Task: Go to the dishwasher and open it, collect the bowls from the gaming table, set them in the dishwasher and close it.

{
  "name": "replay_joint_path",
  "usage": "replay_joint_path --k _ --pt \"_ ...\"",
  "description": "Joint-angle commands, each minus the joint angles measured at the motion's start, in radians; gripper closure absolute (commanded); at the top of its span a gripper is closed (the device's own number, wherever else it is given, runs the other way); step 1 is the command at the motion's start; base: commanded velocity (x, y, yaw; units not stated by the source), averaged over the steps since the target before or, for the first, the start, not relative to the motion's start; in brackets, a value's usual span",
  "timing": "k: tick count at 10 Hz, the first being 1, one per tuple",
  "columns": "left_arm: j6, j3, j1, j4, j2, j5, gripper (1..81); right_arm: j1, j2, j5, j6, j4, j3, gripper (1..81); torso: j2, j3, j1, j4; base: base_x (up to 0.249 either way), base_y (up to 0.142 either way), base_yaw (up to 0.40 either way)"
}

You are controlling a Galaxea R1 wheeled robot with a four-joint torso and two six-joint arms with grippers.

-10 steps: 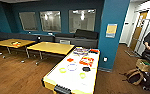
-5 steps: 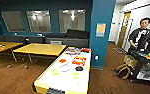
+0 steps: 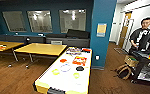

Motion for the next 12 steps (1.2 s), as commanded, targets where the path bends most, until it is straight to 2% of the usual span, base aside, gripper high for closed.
replay_joint_path --k 1,8,12 --pt "0.003 0.004 -0.044 -0.008 0.004 0.058 1.0 0.045 0.002 -0.045 -0.003 -0.006 0.004 1.0 0.000 0.000 0.001 0.000 0.000 0.000 0.000" --pt "0.003 0.005 -0.042 -0.009 0.003 0.058 1.0 0.042 0.002 -0.045 -0.003 -0.006 0.004 1.0 0.000 0.000 0.001 0.000 0.000 0.000 0.000" --pt "0.003 0.004 -0.042 -0.009 0.001 0.058 1.0 0.047 0.003 -0.045 -0.003 -0.006 0.005 1.0 0.000 0.000 0.001 0.000 0.000 0.071 0.000"
